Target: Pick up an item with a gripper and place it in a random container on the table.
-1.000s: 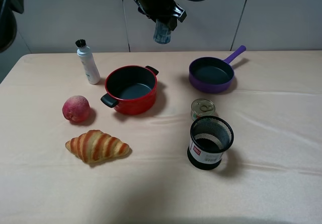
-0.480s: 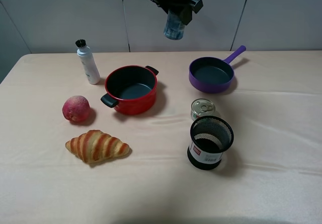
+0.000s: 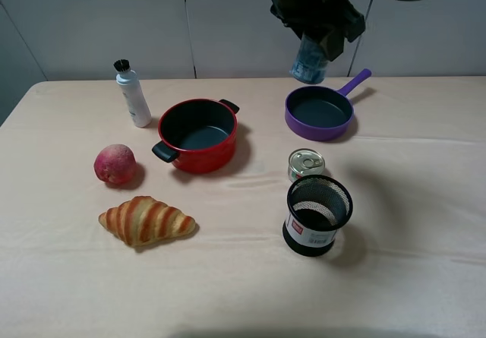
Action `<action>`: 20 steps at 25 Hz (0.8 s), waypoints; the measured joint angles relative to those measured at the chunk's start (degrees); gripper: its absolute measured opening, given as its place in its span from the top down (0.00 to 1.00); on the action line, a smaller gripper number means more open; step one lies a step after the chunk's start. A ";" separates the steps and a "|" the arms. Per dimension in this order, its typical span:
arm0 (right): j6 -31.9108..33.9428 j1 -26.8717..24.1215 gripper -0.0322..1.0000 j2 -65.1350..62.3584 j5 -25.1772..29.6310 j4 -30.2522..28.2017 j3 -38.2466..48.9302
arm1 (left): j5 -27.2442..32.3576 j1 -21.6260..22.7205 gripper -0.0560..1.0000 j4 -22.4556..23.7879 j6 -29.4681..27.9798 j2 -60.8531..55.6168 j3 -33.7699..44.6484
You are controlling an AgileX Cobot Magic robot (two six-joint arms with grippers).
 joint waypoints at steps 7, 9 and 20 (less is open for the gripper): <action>0.00 0.00 0.30 0.00 0.00 0.00 0.00 | -2.45 -3.29 0.45 -0.11 0.04 -5.24 9.60; 0.00 0.00 0.30 0.00 0.00 0.00 0.00 | -4.33 -4.26 0.45 -0.11 0.12 -7.22 13.40; 0.00 0.00 0.30 0.00 0.00 0.00 0.00 | -15.60 -7.83 0.45 -0.25 0.48 -14.99 30.65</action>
